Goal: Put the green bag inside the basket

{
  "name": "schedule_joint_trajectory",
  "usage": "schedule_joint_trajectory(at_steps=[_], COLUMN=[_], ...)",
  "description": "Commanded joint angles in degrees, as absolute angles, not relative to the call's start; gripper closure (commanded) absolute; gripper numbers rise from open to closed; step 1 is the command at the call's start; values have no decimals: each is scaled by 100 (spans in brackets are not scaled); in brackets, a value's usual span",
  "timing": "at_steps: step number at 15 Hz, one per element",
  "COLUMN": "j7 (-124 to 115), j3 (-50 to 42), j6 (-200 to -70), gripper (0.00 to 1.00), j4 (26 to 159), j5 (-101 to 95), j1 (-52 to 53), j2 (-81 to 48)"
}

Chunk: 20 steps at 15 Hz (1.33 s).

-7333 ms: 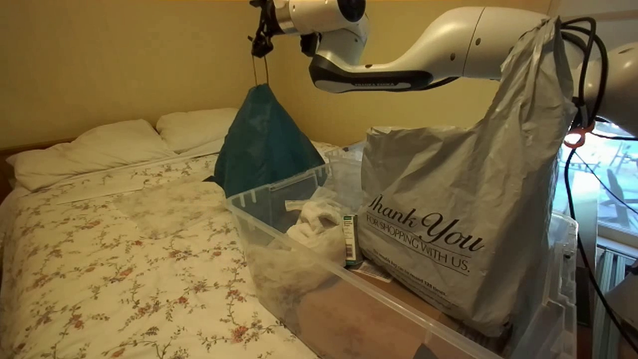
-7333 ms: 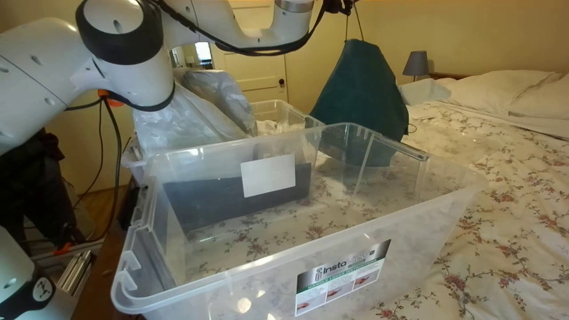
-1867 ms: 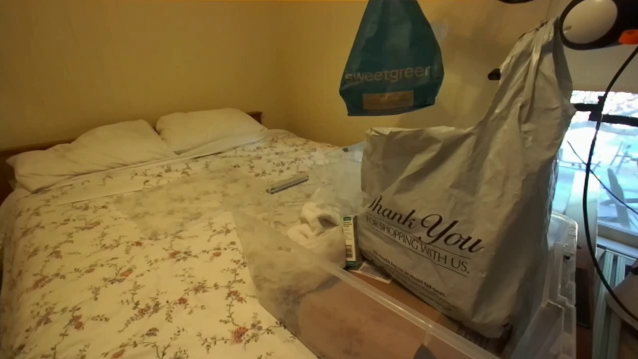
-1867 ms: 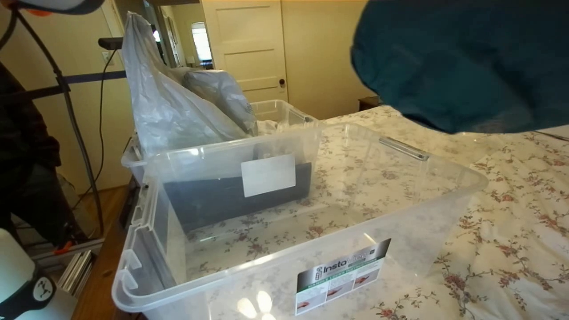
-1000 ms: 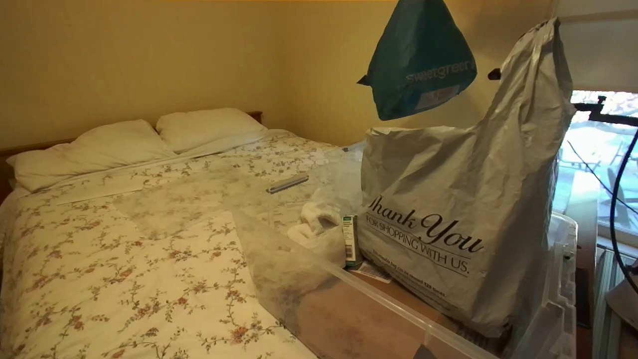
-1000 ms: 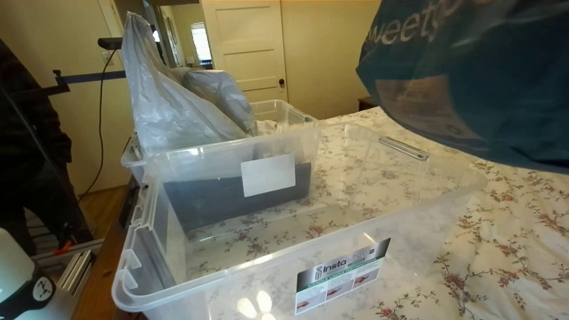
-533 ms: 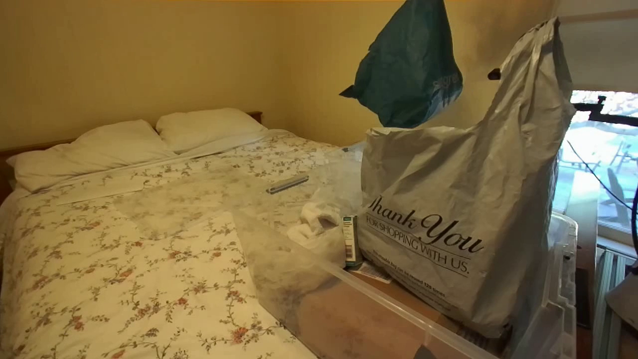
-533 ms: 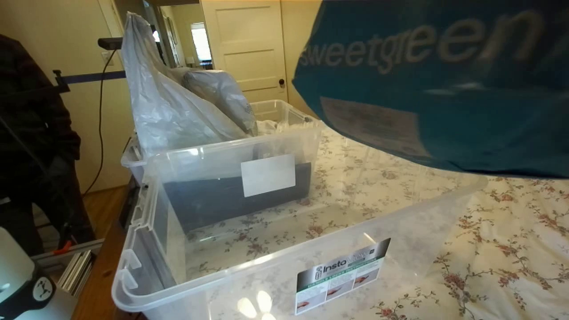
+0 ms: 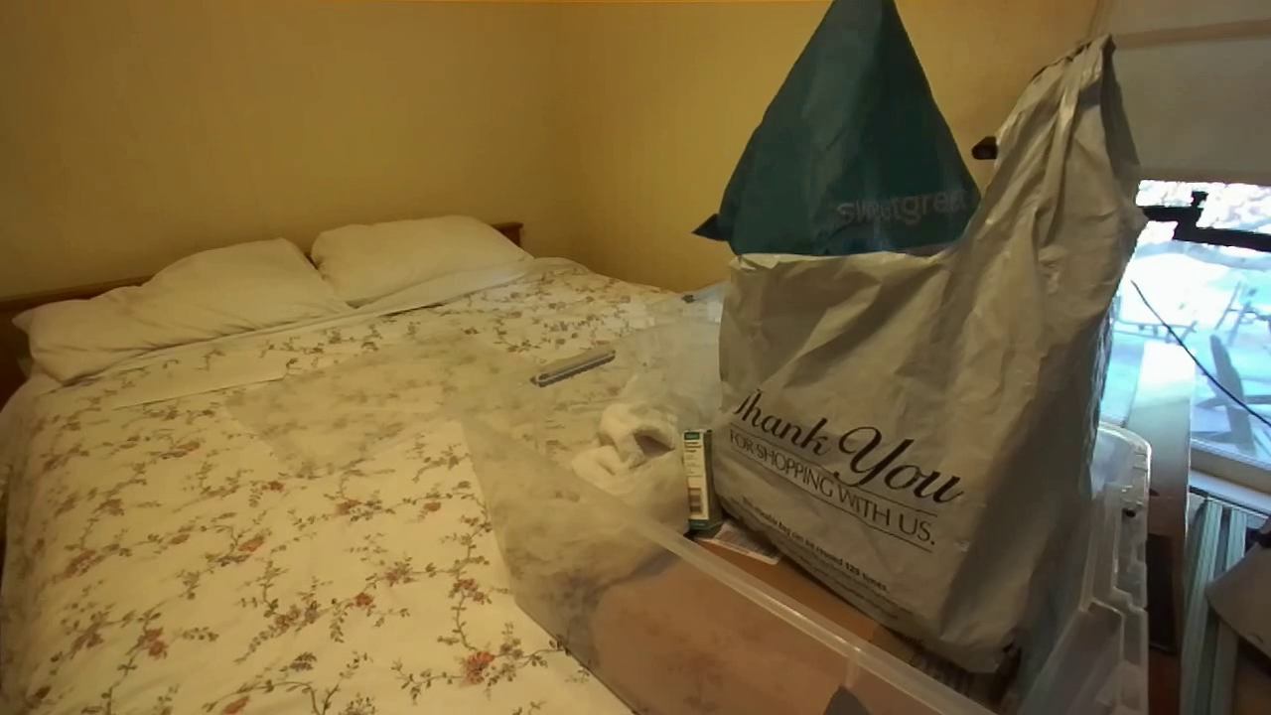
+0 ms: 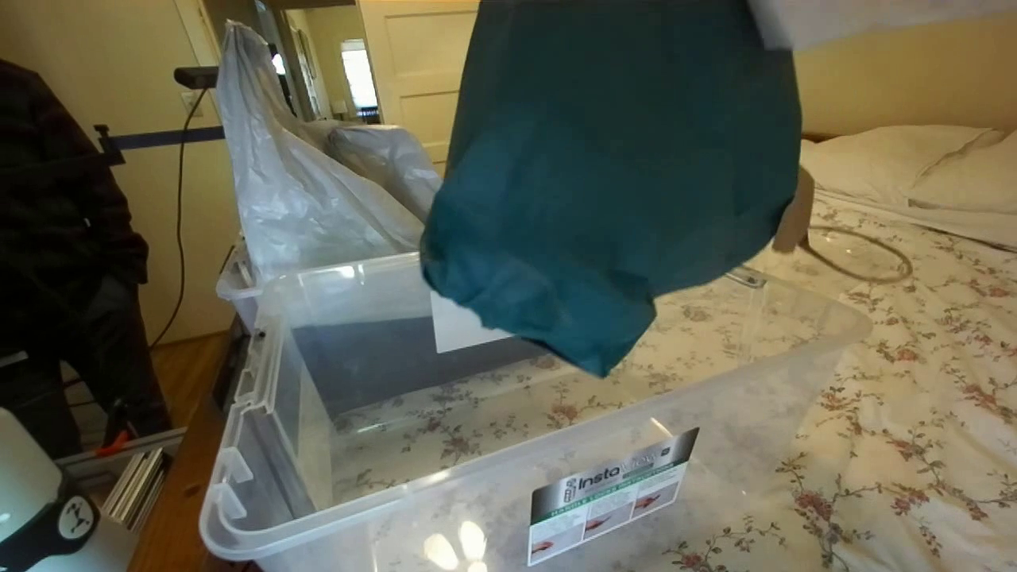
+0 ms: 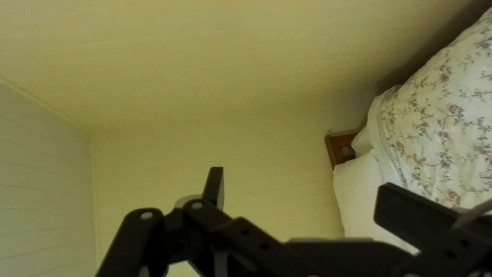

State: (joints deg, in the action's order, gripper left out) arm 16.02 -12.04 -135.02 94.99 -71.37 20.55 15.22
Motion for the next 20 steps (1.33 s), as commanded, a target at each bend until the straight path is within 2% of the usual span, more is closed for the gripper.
schedule_joint_trajectory(at_steps=[1, 8, 11, 20], j7=[1861, 3321, 3884, 5204], j3=[-560, -557, -442, 300], j6=[-13927, -15042, -15080, -14181], gripper=[0, 0, 0, 0], j4=[10328, 11697, 11841, 9500], j5=[-6402, -3975, -3512, -3559], j1=[1434, 1410, 1277, 889], j2=[1966, 1818, 1469, -1255])
